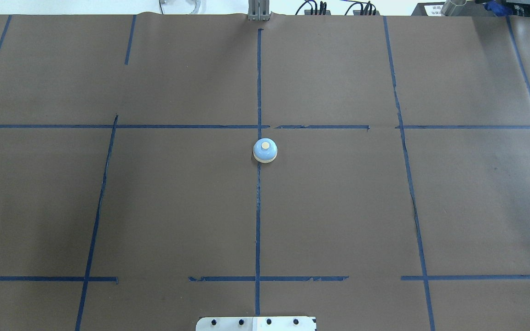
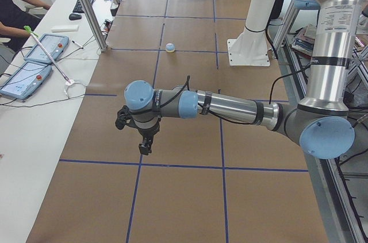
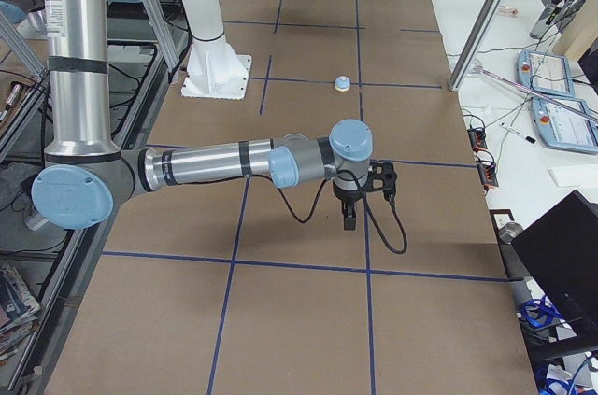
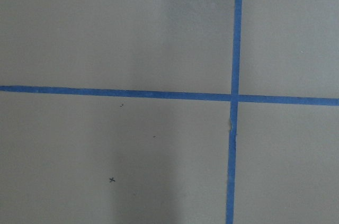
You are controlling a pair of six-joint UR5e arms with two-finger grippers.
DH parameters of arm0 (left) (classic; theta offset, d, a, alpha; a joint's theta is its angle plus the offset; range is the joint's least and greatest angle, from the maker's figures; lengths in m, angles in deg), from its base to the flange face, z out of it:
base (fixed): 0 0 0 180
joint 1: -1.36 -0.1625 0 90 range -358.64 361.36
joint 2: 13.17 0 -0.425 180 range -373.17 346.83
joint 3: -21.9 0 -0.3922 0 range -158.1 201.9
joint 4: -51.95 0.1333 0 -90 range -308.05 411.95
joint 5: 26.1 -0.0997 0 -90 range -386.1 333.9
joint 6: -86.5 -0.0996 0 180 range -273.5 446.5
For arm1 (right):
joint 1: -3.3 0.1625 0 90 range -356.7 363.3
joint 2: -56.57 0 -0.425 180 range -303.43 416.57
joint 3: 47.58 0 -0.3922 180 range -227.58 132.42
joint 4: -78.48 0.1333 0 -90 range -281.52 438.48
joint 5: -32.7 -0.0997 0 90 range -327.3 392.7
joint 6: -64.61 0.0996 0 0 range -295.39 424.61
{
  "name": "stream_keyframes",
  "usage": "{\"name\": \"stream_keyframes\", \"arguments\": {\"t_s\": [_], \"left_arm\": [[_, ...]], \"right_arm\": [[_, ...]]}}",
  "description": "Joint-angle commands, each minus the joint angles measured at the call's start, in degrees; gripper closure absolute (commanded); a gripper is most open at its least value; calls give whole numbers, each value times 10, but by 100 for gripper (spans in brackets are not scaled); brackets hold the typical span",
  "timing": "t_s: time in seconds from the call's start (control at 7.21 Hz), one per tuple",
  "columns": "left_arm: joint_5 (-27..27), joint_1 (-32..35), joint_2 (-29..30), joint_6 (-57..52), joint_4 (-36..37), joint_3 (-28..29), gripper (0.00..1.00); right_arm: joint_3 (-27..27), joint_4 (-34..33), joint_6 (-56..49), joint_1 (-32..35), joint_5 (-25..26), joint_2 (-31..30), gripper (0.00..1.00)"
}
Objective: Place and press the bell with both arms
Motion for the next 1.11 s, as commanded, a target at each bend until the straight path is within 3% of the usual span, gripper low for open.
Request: {"name": "stream_keyframes", "arguments": {"t_s": [0.0,0.14,0.42,0.69,0.97], "left_arm": [[-19,1,-39,-6,5,-7,0],[-18,1,-58,-6,-18,-9,0],[-10,-2,-57,102,-27,-8,0],[-12,-5,-58,98,-31,-10,0],[-7,-6,-71,101,-83,-2,0]], "right_arm": [[4,-5,-60,26,-51,-31,0],[0,-8,-61,29,-47,-37,0],[0,-8,-62,5,-27,-39,0],[7,-7,-62,1,-25,-36,0],[-1,-6,-62,1,-26,-45,0]]}}
